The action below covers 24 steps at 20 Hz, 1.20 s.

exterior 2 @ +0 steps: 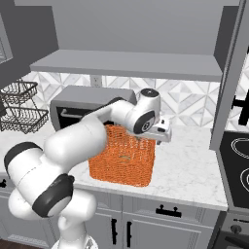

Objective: Open the cabinet, pick up the bread from the cabinet and place it in the basket. Then move the basket to the dining counter.

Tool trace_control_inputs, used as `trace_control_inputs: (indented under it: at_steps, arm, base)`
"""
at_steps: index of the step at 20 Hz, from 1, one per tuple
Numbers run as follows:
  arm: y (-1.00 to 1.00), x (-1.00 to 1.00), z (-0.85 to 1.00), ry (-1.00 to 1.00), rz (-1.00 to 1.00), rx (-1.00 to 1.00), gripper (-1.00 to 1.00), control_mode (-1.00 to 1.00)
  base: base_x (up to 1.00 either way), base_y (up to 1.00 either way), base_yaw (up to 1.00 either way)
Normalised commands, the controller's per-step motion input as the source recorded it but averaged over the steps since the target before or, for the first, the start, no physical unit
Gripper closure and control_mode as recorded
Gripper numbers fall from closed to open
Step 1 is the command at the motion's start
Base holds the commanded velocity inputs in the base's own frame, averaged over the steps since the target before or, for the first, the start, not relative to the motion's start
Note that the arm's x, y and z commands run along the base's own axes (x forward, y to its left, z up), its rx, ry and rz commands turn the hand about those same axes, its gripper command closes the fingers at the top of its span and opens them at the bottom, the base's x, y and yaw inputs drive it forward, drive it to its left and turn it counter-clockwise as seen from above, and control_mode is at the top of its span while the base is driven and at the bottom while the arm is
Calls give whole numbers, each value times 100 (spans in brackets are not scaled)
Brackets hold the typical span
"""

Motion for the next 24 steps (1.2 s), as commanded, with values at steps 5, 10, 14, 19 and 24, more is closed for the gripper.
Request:
trace_control_inputs:
  at_steps: [5,10,14,19,24]
  arm:
    - [-6,-5,-18,0,0,0,-100,-100]
    - [0,1,-37,0,0,0,-100,-100]
    - [0,1,-33,0,0,0,-100,-100]
    - [0,0,-32,0,0,0,-100,-100]
    - [0,3,-24,0,0,0,-100,-100]
  base:
    - [0,0,0]
    - [0,0,0]
    - [0,0,0]
    - [0,0,0]
    - [0,0,0]
